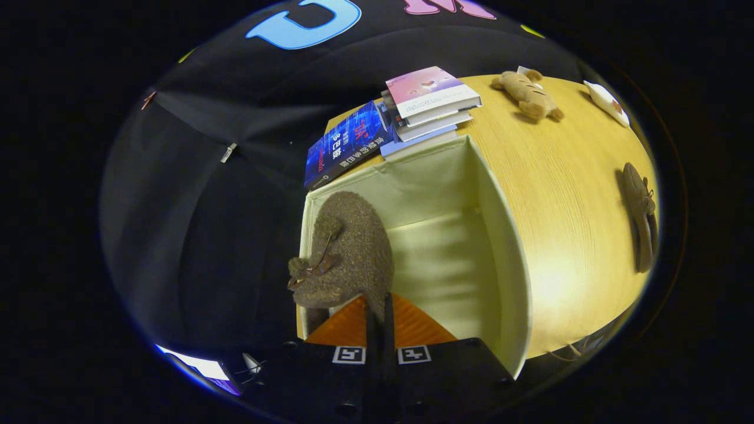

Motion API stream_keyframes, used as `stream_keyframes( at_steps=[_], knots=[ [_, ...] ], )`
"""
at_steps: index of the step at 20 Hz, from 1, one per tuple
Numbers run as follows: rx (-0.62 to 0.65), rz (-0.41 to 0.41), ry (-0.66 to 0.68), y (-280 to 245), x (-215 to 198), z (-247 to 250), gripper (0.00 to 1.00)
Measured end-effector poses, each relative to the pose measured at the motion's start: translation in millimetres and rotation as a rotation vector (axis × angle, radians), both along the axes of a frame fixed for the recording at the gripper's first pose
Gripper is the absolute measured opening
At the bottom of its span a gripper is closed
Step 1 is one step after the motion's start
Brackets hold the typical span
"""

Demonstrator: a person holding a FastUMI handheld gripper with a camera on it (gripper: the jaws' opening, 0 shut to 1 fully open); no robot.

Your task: Open the storage box then place both shoes into the box .Put the left shoe in first, then the right shoe, with the right side of both shoes facing outward in a uniform manner.

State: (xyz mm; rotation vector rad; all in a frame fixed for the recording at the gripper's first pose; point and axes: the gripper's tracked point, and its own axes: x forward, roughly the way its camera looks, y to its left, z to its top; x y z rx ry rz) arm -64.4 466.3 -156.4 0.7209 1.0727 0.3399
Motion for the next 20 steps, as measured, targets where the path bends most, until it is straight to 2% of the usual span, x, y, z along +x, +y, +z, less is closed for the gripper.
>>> stream_keyframes(
  at_steps=[4,5,7,8,10,15,20],
  knots=[
    [0.049,0.023,0.025,11.9,-3.1,-3.0,0.08],
    [0.070,0.037,0.033,11.9,-5.7,-1.5,0.18],
    [0.126,0.052,0.014,17.6,-8.7,8.8,0.55],
    [0.140,0.054,-0.005,16.7,-9.4,14.6,0.65],
    [0.154,0.067,-0.041,13.1,-12.0,25.2,0.98],
    [0.094,0.070,-0.202,-37.4,-12.9,53.0,0.99],
    [-0.073,0.042,-0.361,-142.6,-14.8,60.6,0.99]
  ],
)
